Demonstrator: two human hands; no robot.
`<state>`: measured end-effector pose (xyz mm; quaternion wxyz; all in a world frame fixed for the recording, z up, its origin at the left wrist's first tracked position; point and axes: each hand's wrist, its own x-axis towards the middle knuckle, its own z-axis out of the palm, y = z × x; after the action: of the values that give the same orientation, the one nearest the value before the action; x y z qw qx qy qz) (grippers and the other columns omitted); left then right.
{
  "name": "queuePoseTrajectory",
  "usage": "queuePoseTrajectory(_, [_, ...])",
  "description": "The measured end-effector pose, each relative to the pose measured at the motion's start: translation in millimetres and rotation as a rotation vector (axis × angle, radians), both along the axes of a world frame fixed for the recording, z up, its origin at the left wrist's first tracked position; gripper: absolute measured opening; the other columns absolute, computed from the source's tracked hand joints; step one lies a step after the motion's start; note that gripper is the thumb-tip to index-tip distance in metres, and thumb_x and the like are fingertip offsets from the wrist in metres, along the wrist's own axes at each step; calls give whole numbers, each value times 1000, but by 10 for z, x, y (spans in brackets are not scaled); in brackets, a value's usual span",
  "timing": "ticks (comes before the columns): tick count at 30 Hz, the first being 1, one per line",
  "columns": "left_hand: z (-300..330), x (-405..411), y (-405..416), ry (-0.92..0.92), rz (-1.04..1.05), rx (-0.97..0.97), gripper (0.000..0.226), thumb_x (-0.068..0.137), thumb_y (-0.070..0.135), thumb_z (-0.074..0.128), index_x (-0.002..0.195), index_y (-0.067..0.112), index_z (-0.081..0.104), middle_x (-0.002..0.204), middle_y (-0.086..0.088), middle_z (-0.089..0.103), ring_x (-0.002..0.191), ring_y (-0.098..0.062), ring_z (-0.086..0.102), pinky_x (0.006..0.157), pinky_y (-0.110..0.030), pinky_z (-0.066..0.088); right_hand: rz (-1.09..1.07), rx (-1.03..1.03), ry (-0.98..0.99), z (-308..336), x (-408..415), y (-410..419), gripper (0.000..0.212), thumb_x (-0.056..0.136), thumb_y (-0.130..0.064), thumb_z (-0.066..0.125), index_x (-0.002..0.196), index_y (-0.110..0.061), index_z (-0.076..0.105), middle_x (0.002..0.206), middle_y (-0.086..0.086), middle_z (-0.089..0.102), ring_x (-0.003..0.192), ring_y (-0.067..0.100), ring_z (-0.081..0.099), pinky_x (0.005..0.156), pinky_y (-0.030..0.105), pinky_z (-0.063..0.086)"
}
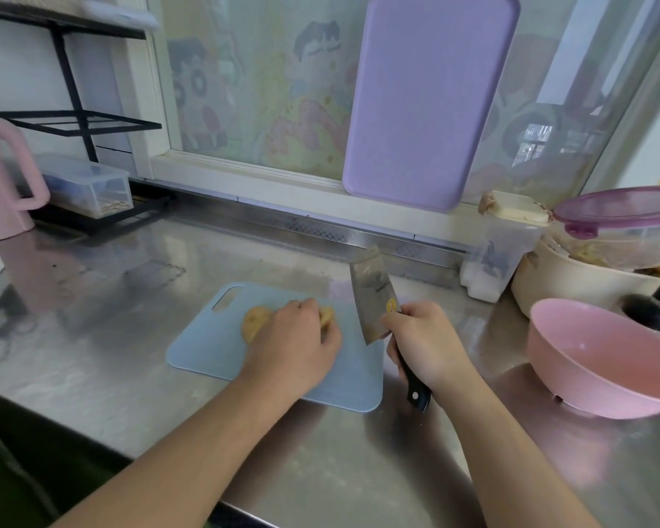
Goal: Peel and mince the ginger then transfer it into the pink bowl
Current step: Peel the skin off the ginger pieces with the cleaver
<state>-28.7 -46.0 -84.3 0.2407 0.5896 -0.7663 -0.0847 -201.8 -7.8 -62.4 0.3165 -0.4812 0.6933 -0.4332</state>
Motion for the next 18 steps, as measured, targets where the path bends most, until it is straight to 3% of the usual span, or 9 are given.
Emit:
queuePoseTrajectory(3, [-56, 34, -48, 205, 84, 47, 30, 103, 44, 46, 102, 17, 58, 82, 0, 66, 83, -22, 54, 85, -39, 48, 21, 12, 8, -11, 17, -13, 23, 85, -7, 52, 86, 16, 57, 50, 10, 47, 41, 23, 38, 44, 27, 35])
queuePoseTrajectory(7, [-91, 37, -37, 400, 79, 114, 31, 102, 44, 53, 128, 28, 56, 78, 6, 69, 76, 6, 46, 78, -29, 38, 76, 28, 16, -20, 91, 11, 26, 89, -11, 52, 82, 14, 55, 50, 10, 48, 40, 22, 37, 44, 26, 35])
queuePoseTrajectory(11, [-122, 49, -33, 434, 24, 93, 26, 103, 40, 56, 125, 28, 61, 80, 9, 67, 76, 1, 58, 69, -23, 40, 109, 39, 68, -37, 126, 20, 31, 93, -16, 52, 69, 3, 53, 49, 9, 51, 36, 21, 40, 50, 31, 39])
queuePoseTrajectory(15, [-170, 95, -31, 527, 7, 117, 26, 102, 31, 58, 127, 24, 62, 85, 8, 66, 79, -5, 62, 81, -33, 53, 120, 33, 67, -22, 136, 26, 32, 94, -17, 51, 63, -13, 46, 50, 9, 52, 34, 17, 40, 52, 30, 36])
queuePoseTrajectory(18, [-214, 99, -31, 522, -18, 115, 26, 100, 30, 60, 125, 28, 65, 88, 8, 64, 80, -8, 60, 78, -30, 51, 132, 33, 52, -7, 150, 34, 32, 93, -15, 51, 62, -14, 46, 48, 9, 52, 34, 17, 41, 50, 29, 35])
